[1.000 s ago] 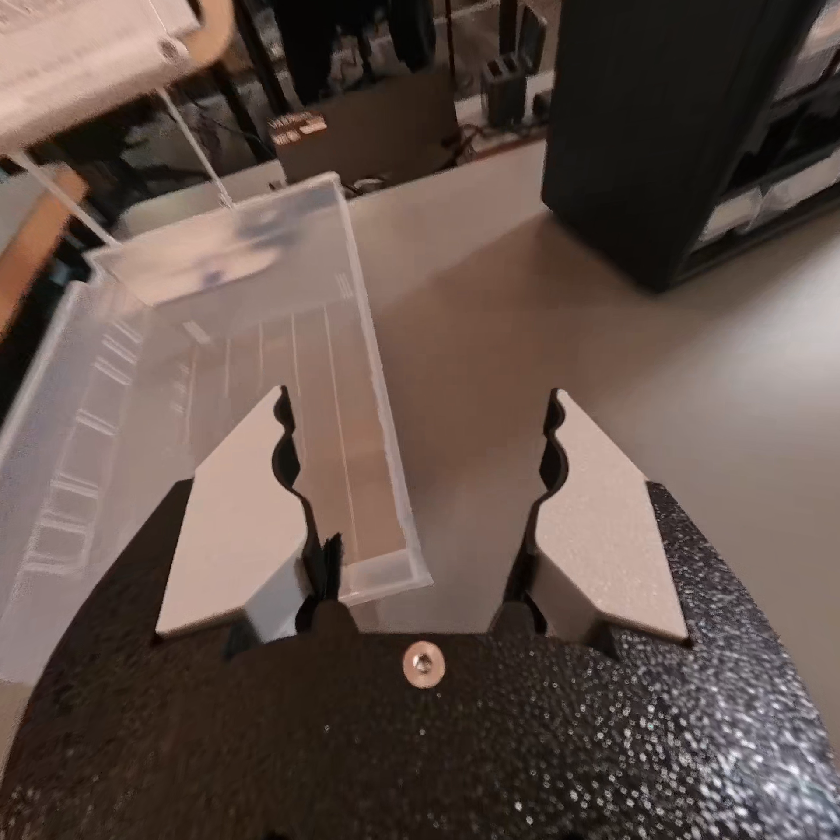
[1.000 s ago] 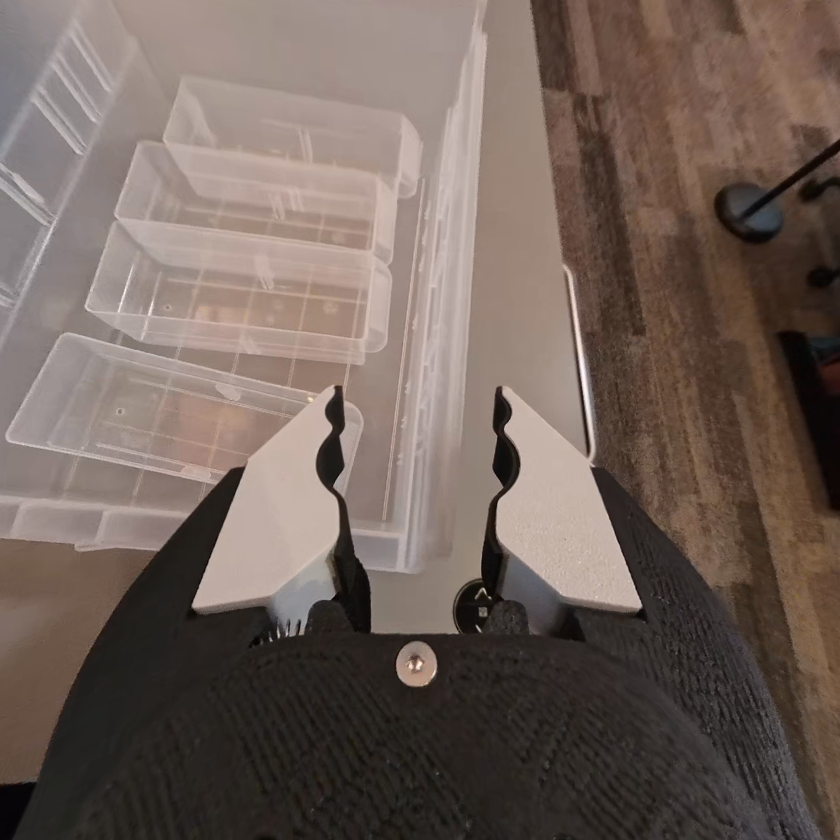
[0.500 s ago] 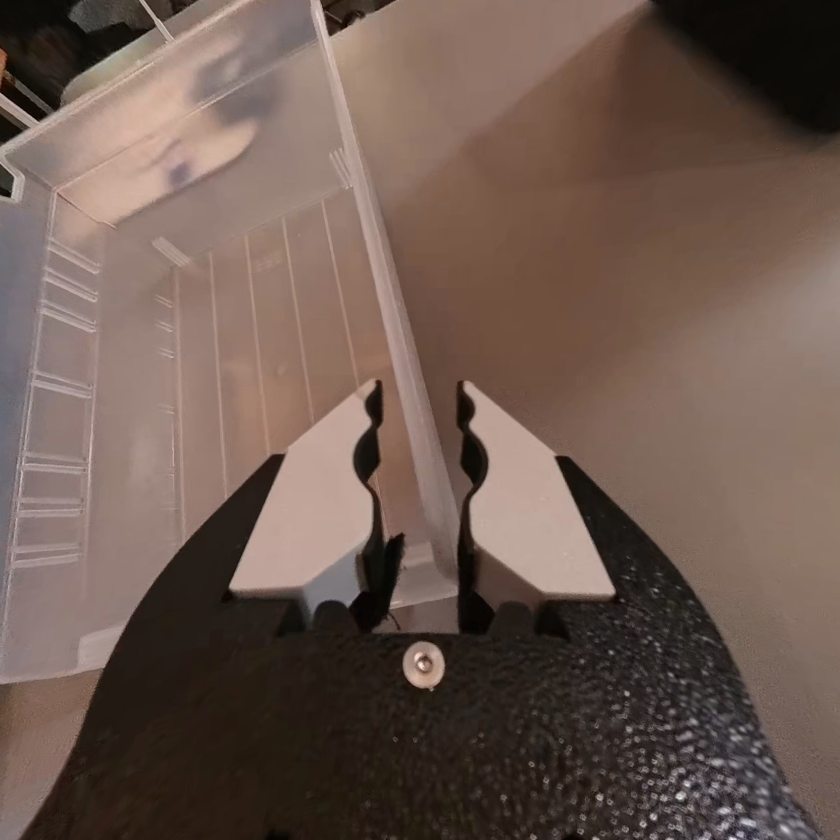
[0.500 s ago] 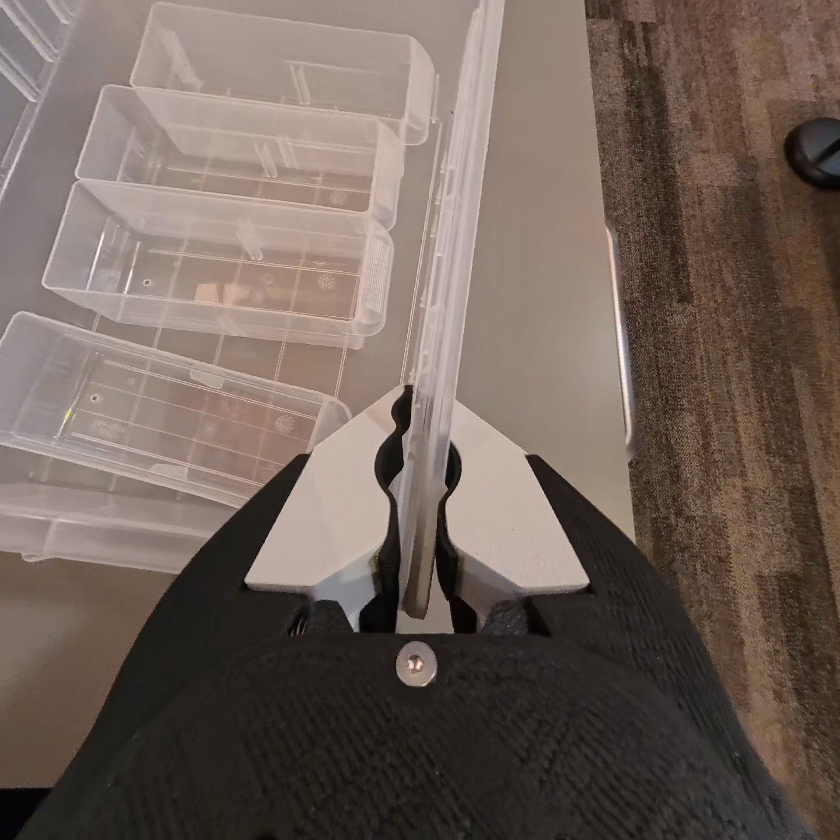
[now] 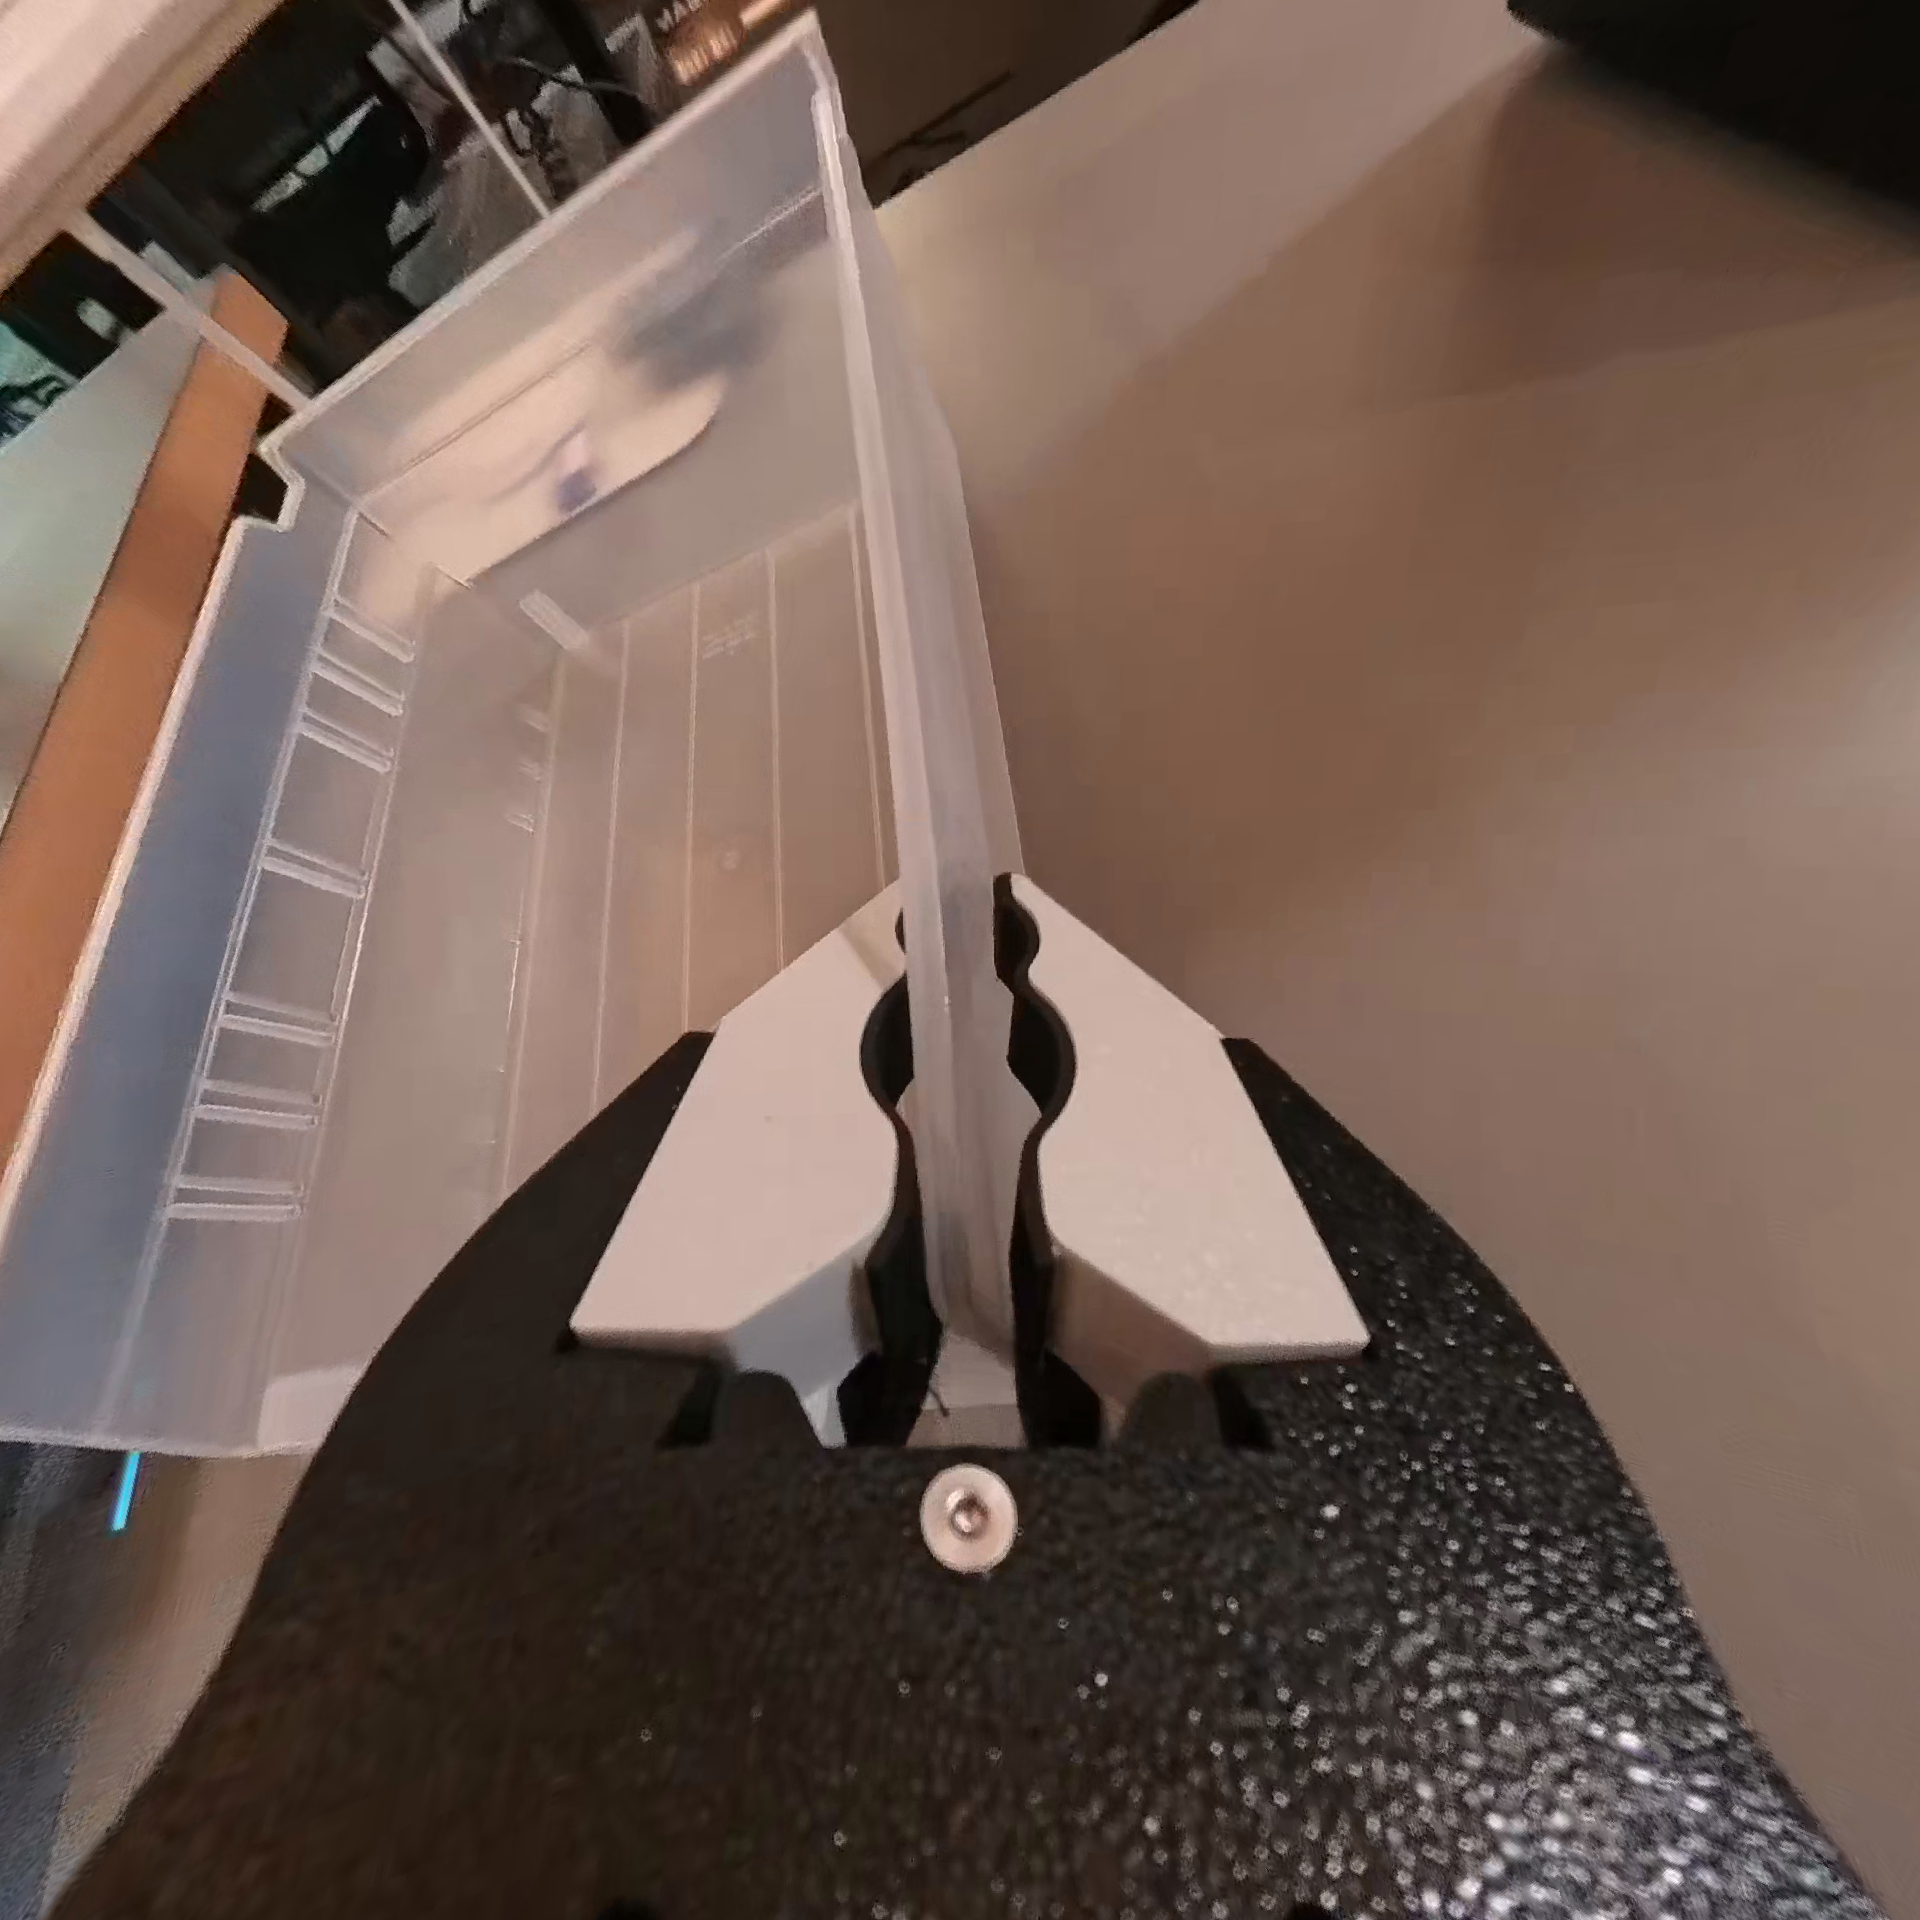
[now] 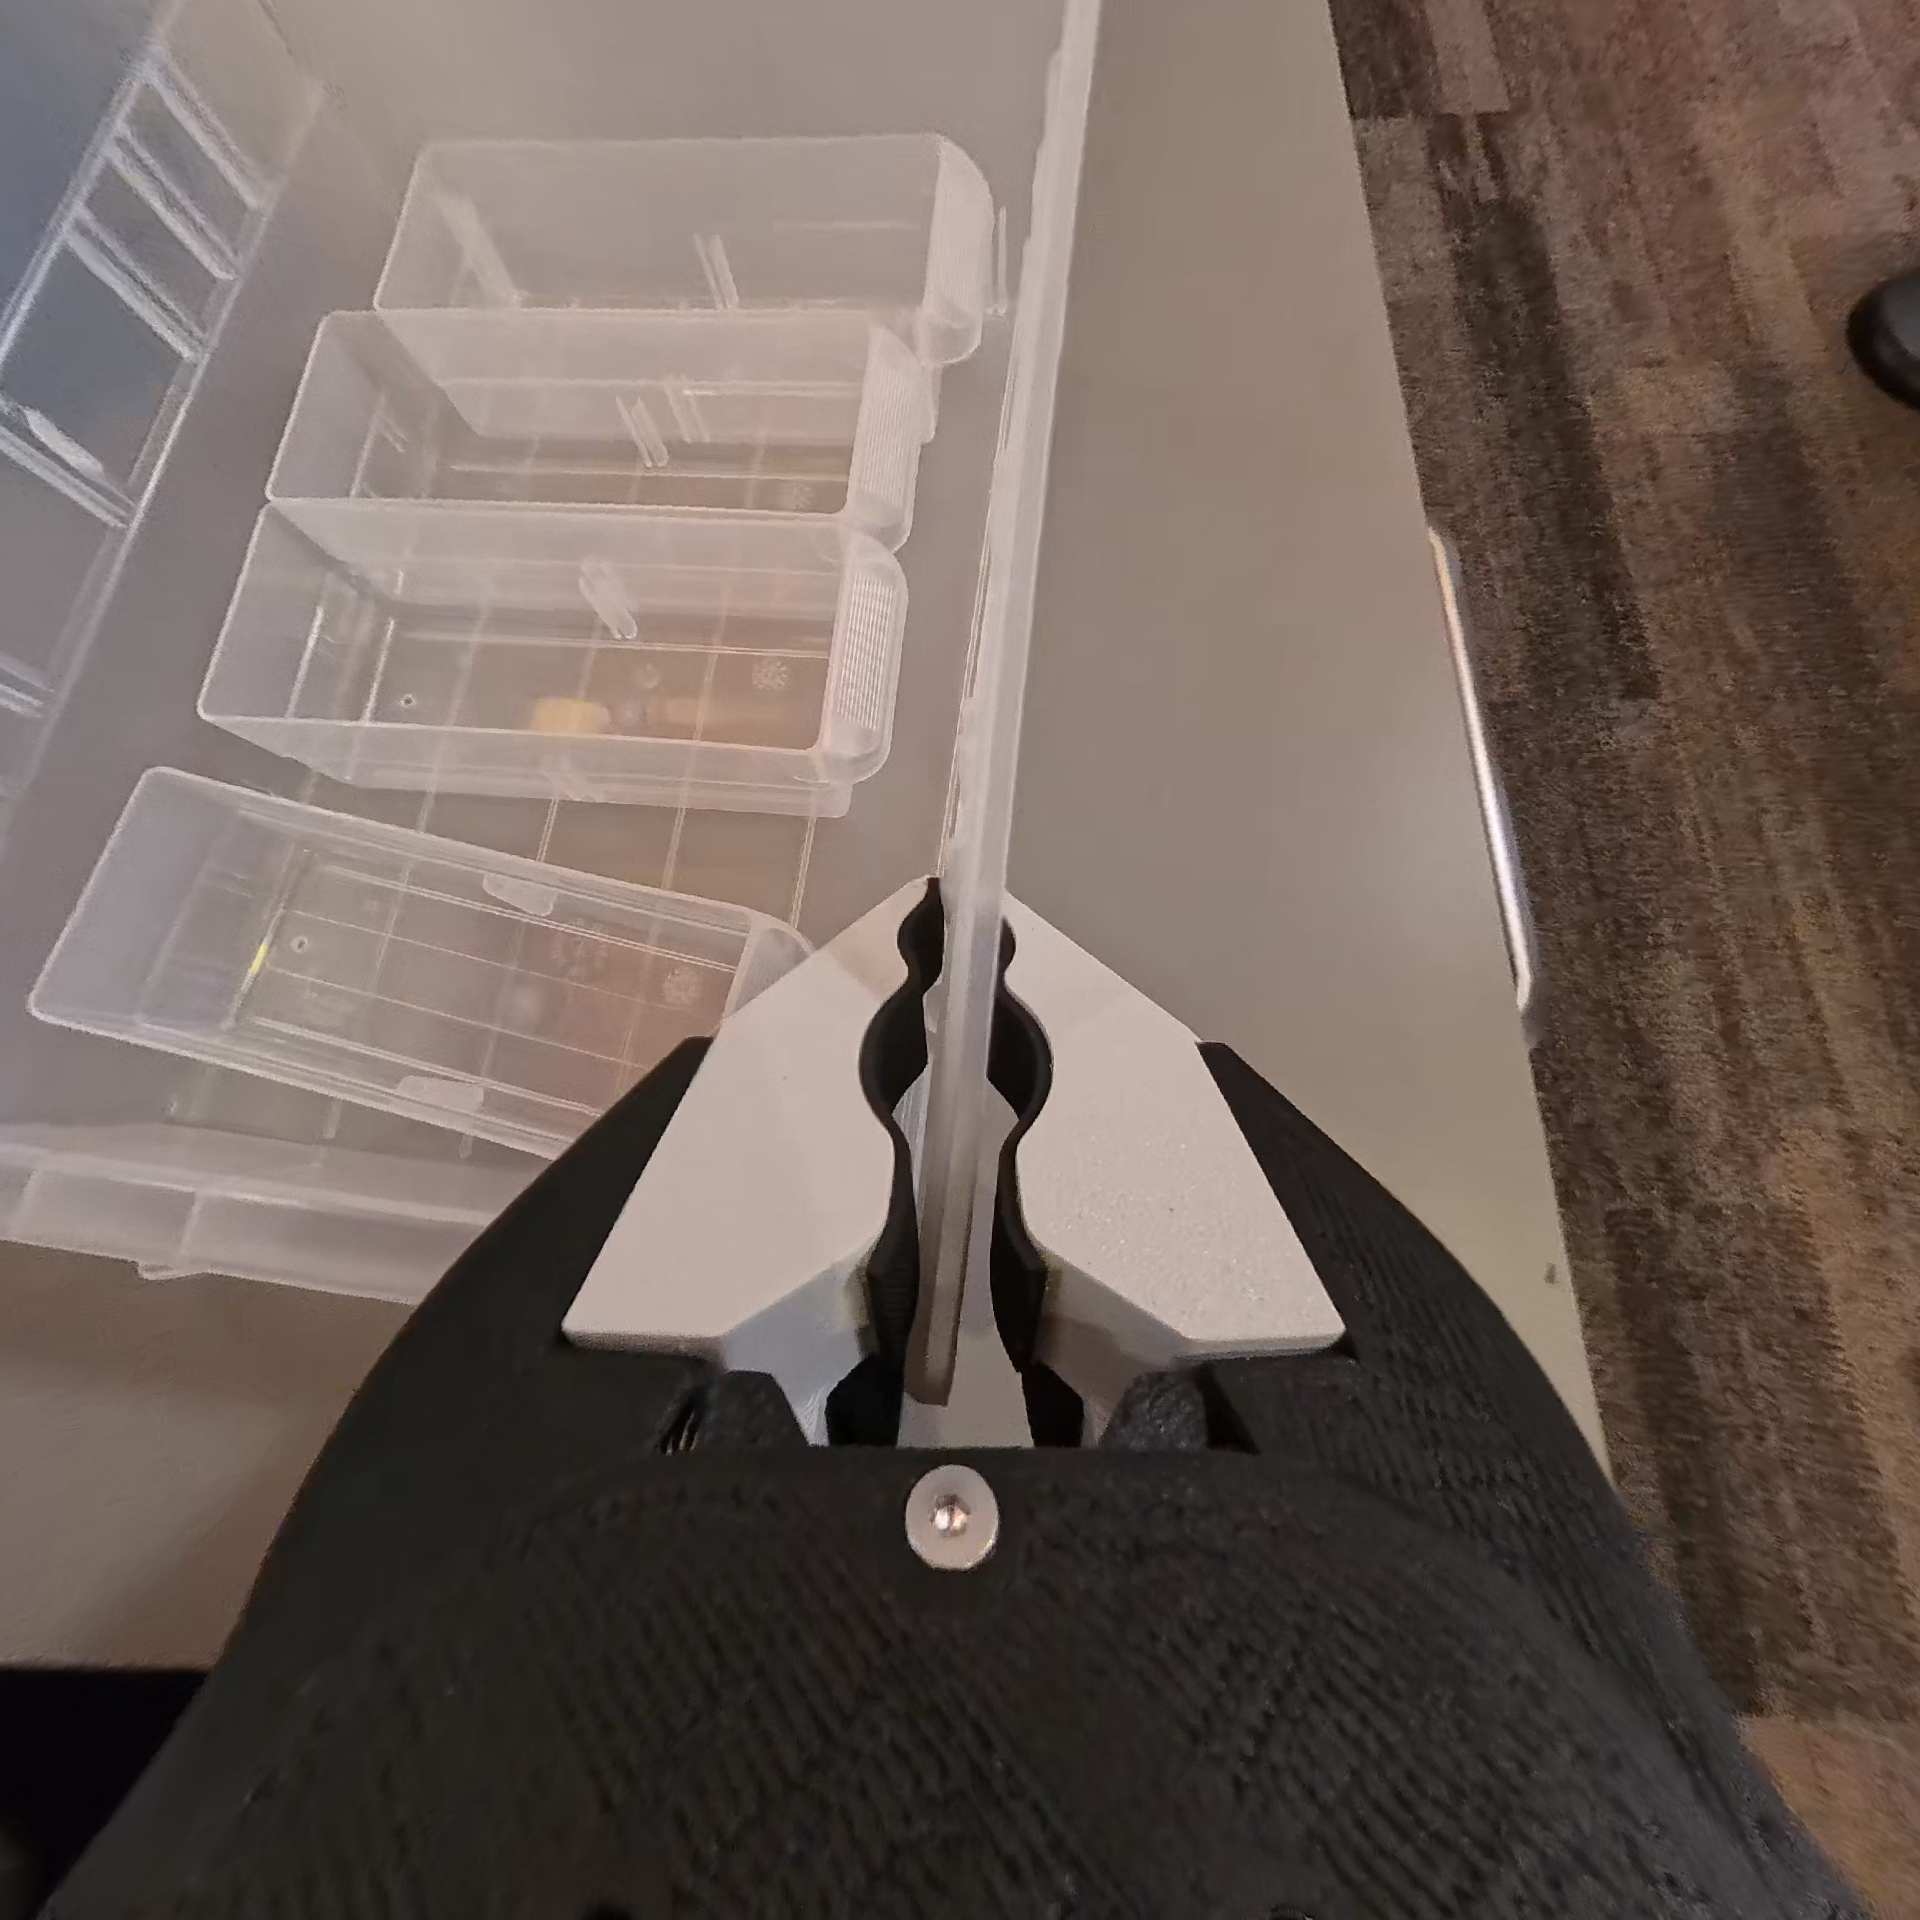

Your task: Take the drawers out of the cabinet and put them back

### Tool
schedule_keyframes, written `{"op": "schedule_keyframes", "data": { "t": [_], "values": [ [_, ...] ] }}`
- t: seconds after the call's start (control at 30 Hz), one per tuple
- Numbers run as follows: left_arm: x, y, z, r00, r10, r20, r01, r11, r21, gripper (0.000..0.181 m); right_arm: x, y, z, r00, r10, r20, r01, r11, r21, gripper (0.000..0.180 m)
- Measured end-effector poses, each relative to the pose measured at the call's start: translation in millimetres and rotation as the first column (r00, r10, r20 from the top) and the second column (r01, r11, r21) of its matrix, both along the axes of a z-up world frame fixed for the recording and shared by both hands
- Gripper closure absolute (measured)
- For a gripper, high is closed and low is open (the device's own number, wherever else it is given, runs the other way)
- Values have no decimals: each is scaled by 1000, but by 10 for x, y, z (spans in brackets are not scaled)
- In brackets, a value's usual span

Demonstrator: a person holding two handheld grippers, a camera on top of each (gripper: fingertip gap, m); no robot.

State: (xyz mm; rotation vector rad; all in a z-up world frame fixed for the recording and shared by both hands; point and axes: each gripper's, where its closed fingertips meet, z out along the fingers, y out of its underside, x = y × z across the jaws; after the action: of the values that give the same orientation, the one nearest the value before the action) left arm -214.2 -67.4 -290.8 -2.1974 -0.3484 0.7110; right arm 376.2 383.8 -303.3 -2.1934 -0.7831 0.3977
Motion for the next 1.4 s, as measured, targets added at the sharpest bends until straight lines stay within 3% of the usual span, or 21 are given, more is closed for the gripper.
{"op": "schedule_keyframes", "data": {
  "t": [0.43, 0.7, 1.03, 1.4],
  "values": [
    [283, -425, 544, 990, -56, -126, 67, 994, 88, 171, -145, -977, 54, 952, 292, -87, -302, 942, -147, 175],
    [493, -588, 732, 985, -108, -136, 128, 982, 143, 171, -1009, -1600, 99, 887, 428, -172, -452, 881, -140, 173],
    [552, -916, 1090, 983, -86, -161, 121, 967, 223, 175, -2055, -2398, 1, 807, 568, -162, -589, 791, -163, 174],
    [531, -1150, 1335, 970, -71, -232, 130, 960, 249, 176, -3287, -3093, -14, 769, 584, -259, -634, 749, -192, 172]
  ]
}}
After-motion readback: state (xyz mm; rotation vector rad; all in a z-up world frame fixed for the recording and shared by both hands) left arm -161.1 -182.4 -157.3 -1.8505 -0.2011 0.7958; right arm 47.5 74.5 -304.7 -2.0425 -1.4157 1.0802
